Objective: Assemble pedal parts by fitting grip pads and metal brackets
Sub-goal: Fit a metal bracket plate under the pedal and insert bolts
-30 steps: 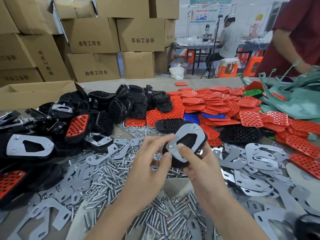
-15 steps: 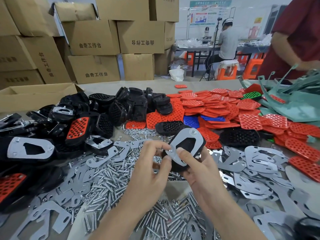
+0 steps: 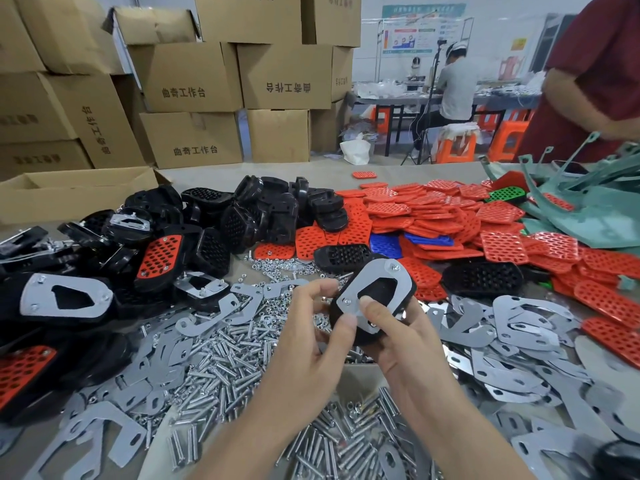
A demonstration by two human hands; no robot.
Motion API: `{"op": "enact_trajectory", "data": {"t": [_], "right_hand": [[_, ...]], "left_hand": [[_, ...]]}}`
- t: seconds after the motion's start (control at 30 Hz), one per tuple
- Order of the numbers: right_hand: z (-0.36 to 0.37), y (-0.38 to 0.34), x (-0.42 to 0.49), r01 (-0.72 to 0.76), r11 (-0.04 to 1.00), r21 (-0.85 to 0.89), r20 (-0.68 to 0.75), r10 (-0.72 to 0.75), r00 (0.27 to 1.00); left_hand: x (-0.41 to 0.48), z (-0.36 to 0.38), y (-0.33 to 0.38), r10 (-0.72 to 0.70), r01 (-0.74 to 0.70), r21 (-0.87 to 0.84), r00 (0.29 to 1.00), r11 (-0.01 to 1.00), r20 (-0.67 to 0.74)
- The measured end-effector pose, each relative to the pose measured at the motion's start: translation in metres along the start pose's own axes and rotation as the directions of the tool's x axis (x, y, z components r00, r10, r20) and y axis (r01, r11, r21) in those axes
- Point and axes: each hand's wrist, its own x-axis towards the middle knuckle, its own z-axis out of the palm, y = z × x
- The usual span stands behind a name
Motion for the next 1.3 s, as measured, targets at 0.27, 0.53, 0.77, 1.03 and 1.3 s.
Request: {"op": "enact_trajectory", "data": {"t": [0.27, 0.53, 0.77, 1.03, 1.3], "right_hand": [[-0.0016, -0.0014, 0.0004, -0.018, 1.000, 0.014, -0.022, 0.019, 1.000], [-0.0025, -0.0025, -0.0009, -0.022, 1.000, -0.004, -0.006, 0.022, 1.000], [-0.0015, -0.0016, -0.0008, -0.005, 1.000, -0.009, 0.001, 0.005, 1.000], [-0.0008, -0.0032, -0.0004, 0.013, 1.000, 0.005, -0.012, -0.013, 1.000], [-0.0002, -0.0041, -0.0006, 0.009, 1.000, -0.001, -0.021, -0.009, 1.000]], "left_hand": [[0.0004, 0.0015, -0.0008, 0.026, -0.028, 0.060, 0.999, 0.998, 0.045], [0.0023, 0.0002, -0.0013, 0.049, -0.050, 0.069, 0.999, 0.996, 0.011], [0.0008, 0.0040, 0.0015, 0.067, -0.061, 0.099, 0.996, 0.993, -0.065], [0.0010, 0.0046, 0.0046, 0.058, -0.055, 0.047, 0.996, 0.997, -0.067], [0.0002, 0.0036, 0.0023, 0.020, -0.018, 0.027, 0.999, 0.999, -0.050]]}}
